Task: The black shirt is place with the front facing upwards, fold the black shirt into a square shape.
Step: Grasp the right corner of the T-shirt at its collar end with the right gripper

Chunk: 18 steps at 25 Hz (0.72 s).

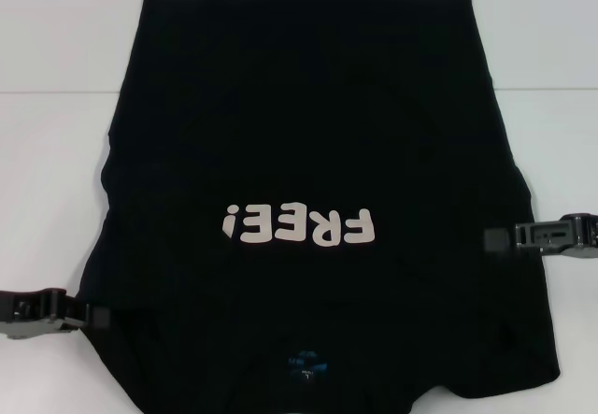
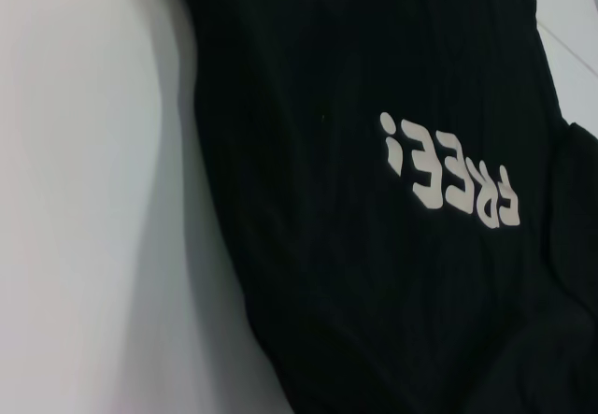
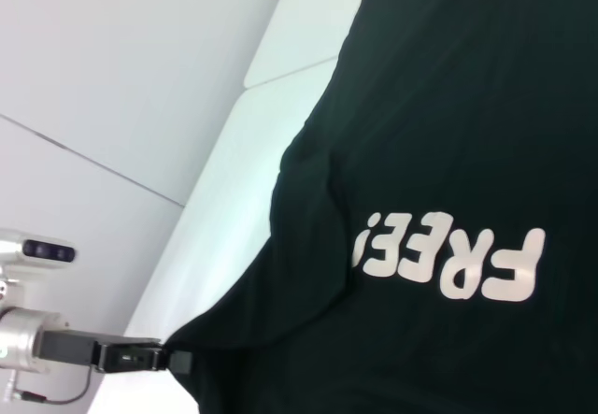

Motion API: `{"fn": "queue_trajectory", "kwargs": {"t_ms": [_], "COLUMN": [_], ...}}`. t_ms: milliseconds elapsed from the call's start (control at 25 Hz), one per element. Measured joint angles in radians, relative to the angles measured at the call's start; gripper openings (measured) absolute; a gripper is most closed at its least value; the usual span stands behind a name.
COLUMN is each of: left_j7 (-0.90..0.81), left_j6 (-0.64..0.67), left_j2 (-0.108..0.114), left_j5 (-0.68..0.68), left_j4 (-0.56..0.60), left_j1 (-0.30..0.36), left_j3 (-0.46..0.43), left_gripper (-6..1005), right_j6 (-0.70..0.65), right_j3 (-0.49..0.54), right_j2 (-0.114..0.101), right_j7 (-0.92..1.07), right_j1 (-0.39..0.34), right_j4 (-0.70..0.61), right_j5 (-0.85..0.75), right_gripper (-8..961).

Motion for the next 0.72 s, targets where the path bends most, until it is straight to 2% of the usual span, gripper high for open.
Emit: {"fn": "queue_trajectory", "kwargs": {"t_ms": [200, 360, 480, 600, 720], "left_j7": [0.000, -0.003, -0.003, -0.001, 0.005], "left_j6": [-0.002, -0.002, -0.003, -0.009, -0.016], "left_j2": [0.001, 0.001, 0.001, 0.001, 0.001], "left_j5": [-0.003, -0.004, -0.004, -0.004, -0.004], "left_j4": [-0.001, -0.003, -0.004, -0.003, 0.000], "left_j1": [0.000, 0.000, 0.000, 0.000, 0.000], "left_j3": [-0.001, -0.002, -0.004, -0.010, -0.013], "left_gripper": [33, 34, 34, 34, 34], "right_j6": [0.017, 0.005, -0.030, -0.075, -0.098], "right_j3": [-0.021, -0.031, -0.032, -0.033, -0.037], "right_j2": [-0.004, -0.030, -0.041, -0.042, -0.042], "right_j7": [0.016, 0.085, 0.171, 0.235, 0.283], "right_j1": [-0.001, -0.005, -0.011, -0.013, -0.014], "right_j4": [0.000, -0.016, -0.077, -0.125, -0.140], "right_j5": [-0.011, -0.060, -0.149, -0.220, -0.255], "right_gripper": [586, 770, 819, 867, 867]}}
